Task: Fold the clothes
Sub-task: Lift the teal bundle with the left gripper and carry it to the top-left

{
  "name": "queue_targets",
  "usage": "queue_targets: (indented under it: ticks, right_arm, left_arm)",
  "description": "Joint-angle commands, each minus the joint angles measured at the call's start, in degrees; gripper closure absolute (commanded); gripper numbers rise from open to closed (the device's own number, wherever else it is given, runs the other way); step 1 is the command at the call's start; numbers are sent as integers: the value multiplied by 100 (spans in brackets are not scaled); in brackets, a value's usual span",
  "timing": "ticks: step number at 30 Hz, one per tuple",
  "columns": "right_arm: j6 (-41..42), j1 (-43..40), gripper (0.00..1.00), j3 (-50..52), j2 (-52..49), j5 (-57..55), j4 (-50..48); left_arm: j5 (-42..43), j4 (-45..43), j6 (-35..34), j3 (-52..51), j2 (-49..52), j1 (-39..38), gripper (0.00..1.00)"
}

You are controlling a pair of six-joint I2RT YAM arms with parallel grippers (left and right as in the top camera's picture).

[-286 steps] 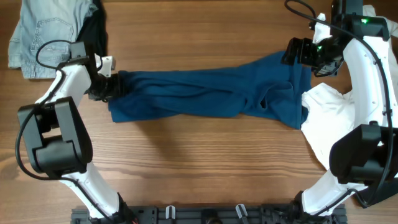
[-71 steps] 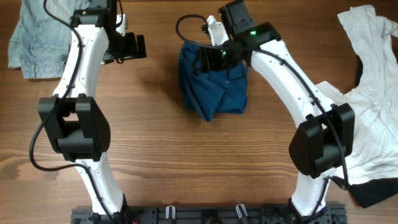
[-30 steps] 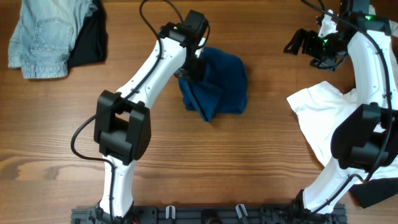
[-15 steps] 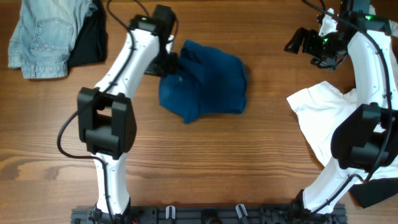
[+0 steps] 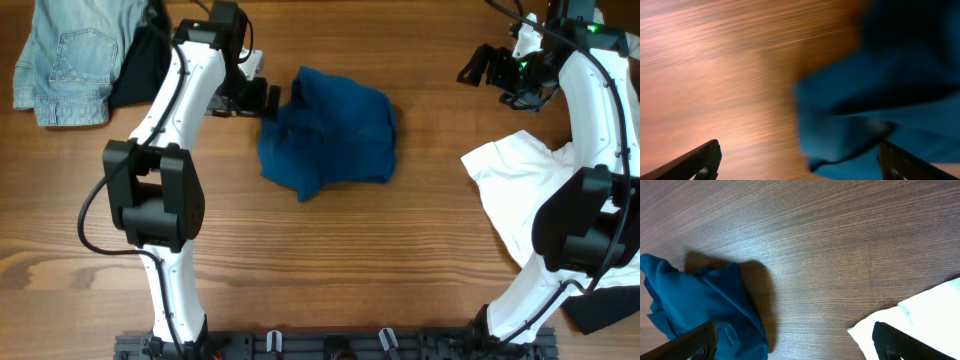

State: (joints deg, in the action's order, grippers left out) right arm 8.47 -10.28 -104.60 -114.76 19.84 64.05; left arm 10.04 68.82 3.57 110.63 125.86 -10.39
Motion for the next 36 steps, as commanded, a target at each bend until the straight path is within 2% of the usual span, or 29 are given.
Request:
queue_targets:
  ticks: [1,4,10,22,23,26,28,30,31,32,33,34,36]
  right_arm:
    - [-107,35,1,48,173,-79,2]
    - [-151,35,1,48,173,-79,2]
    - [-208,35,1,48,173,-76,20]
    - [-210,46,0,48,173,-79,-48]
    - [-210,46,1,48,173,-79,-48]
    - [-212,46,1,48,173,-79,-20]
    - [-236,46,0,48,173,-81,-17]
    - [-245,46,1,48,173,-79,-22]
    - [-243,46,0,48,173,-79,-24]
    - [-234,46,1,48,173,-79,-31]
    - [-238,46,1,48,173,-79,-31]
    - [-236,46,1,48,173,-79,-31]
    - [-236,50,0,48,173,-76,-13]
  left_arm:
    - [1165,-422,374,-275,15,-144,0]
    - [1353,-852,372,-688,15,-234,0]
    - [2000,-2437,367,-1757,17,-461,0]
    - [2142,-3263,348,-1956,238,-1174,0]
    - [2140,-3327,345,-1956,284,-1217,4]
    - [1547,-3464,-146,-1956,407,-1300,29]
    - [1209,-3506,-448,-1956,407,-1257,33]
    - [1244,-3595,-496,-1956,407,-1180,41]
    - [1239,-3628,-566,-1956,407,-1154,50]
    - [1244,-3659,-590,-1956,407,-1119,66]
    - [1239,-3700,-640,-1956,407,-1078,85]
    - [1239,-3729,-649,-1956,407,-1054,94]
    - [1239,-3810,-669,-1956,409,-977,96]
